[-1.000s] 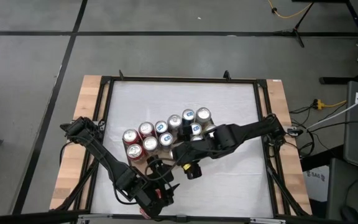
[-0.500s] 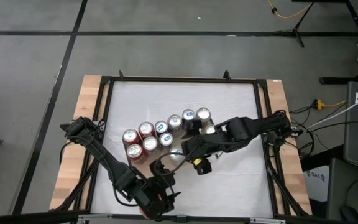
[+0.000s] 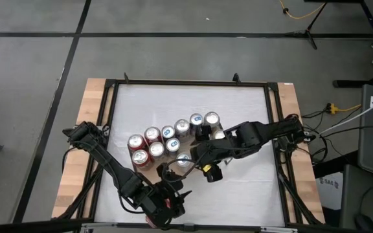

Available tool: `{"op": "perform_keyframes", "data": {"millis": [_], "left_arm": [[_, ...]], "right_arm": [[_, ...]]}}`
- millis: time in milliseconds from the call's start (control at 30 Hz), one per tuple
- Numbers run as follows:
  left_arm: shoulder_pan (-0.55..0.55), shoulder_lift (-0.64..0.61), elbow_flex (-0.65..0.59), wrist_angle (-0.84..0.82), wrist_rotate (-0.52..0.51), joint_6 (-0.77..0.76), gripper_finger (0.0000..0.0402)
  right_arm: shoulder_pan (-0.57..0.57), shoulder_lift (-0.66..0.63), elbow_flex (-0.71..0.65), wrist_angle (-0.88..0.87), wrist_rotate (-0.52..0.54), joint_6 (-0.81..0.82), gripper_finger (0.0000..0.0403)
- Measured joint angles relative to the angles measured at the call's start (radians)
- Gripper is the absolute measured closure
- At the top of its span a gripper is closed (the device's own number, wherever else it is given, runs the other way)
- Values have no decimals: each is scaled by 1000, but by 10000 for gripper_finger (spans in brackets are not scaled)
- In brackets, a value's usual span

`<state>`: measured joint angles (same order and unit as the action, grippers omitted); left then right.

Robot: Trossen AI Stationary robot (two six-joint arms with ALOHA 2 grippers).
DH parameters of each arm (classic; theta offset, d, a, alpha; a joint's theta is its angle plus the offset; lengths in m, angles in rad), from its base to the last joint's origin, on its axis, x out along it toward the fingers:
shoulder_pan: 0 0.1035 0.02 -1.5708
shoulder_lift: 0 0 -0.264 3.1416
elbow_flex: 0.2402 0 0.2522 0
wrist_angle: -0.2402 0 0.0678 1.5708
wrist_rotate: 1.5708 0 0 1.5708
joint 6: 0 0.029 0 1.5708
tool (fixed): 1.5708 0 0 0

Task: Place canned beverage on shelf
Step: Put the blue soda can on the shelf aligned with the other blue soda can

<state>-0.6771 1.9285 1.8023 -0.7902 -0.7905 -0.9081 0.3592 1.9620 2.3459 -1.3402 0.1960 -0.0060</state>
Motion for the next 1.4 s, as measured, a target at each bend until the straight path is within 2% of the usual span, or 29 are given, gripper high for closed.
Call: {"op": "perform_keyframes", "data": {"millis": [200, 467, 733, 1000, 1400], "left_arm": [[4, 0, 0, -1, -14, 1, 203], [4, 0, 0, -3, -65, 2, 227], [7, 0, 0, -10, -107, 2, 229], [5, 0, 0, -19, -133, 1, 229], [-27, -1, 0, -167, -133, -28, 229]], "right_arm": [[0, 6, 0, 8, -6, 1, 31], [0, 37, -1, 22, -55, 1, 31], [0, 68, -1, 27, -85, 1, 31], [0, 70, -1, 25, -167, 1, 31], [1, 70, -1, 22, -228, 1, 31]]}}
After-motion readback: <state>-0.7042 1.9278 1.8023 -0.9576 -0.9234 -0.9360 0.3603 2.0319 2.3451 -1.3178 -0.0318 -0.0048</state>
